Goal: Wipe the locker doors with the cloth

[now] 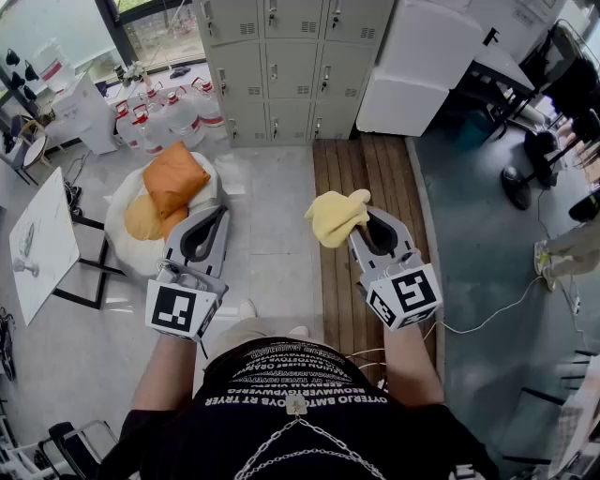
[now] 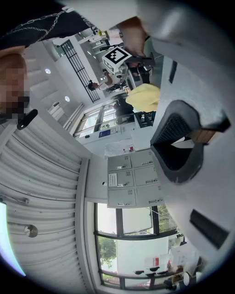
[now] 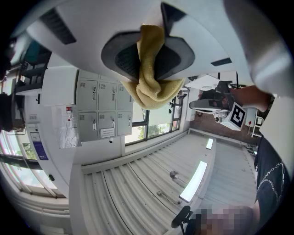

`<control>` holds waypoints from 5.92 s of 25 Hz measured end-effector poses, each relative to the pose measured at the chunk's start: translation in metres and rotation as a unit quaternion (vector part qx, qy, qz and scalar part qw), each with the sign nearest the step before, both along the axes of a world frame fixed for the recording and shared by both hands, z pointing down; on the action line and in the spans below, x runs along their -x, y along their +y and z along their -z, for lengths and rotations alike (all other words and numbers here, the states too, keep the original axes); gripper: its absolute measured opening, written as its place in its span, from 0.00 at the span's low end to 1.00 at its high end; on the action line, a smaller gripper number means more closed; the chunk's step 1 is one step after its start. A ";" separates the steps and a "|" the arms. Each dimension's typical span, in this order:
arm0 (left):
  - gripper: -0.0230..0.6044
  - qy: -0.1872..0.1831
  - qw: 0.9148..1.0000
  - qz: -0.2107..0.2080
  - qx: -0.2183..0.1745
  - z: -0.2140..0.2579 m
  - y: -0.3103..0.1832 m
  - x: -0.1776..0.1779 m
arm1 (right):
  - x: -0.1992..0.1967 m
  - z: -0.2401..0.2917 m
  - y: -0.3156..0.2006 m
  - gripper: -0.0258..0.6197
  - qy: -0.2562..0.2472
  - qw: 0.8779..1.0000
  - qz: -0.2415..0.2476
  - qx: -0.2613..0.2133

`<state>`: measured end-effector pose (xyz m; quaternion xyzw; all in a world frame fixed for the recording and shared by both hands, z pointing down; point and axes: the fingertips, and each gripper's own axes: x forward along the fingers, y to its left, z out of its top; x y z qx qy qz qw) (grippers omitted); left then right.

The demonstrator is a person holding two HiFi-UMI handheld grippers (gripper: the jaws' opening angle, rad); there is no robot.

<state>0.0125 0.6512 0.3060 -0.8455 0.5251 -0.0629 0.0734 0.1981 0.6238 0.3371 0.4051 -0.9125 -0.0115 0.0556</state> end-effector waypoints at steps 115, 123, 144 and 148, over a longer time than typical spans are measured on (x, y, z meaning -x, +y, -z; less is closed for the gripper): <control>0.04 0.026 0.999 -0.005 0.024 -0.042 -0.482 0.107 | 0.092 -0.051 -0.470 0.14 0.022 0.998 -0.018 0.052; 0.04 0.030 0.999 0.006 0.027 -0.047 -0.511 0.073 | 0.064 -0.060 -0.505 0.14 0.012 0.998 0.003 0.053; 0.04 0.005 0.999 0.030 0.034 -0.041 -0.545 0.010 | 0.006 -0.060 -0.545 0.14 -0.011 0.999 0.025 0.046; 0.04 0.011 0.998 0.029 0.049 -0.054 -0.552 0.012 | 0.006 -0.066 -0.551 0.14 -0.010 0.998 0.019 0.051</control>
